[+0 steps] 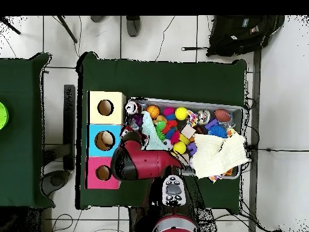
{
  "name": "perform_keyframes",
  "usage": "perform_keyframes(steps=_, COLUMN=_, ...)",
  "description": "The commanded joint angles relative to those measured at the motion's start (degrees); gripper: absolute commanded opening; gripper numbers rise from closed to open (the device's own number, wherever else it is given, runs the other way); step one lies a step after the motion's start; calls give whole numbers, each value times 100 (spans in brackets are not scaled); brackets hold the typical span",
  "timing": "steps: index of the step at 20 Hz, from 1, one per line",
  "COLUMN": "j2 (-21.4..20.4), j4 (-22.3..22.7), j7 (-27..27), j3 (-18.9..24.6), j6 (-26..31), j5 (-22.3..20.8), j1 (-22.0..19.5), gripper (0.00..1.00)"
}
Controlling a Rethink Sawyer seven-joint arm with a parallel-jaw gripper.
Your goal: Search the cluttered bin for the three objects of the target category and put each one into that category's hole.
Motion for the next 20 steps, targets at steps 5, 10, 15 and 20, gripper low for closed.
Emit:
perform_keyframes(steps=5, j2=112, j4=257, j7=548, j3=638, j6=-214, j5=-305, j1=-248, gripper=100)
perform_keyframes(steps=10, j2=151, j4=281, j7=593, j3=628, j6=-354, j5=-317, j1=-234, gripper=100)
perform_keyframes(steps=15, j2=379, j4=241, j7=679, j3=543, j6=-657, j5=-341, j1=-160, gripper=100)
perform_keyframes(steps=20, j2=480, j4=218, j7=631, j3=545, j6=-783, j5=-466, j1=-250, gripper=100)
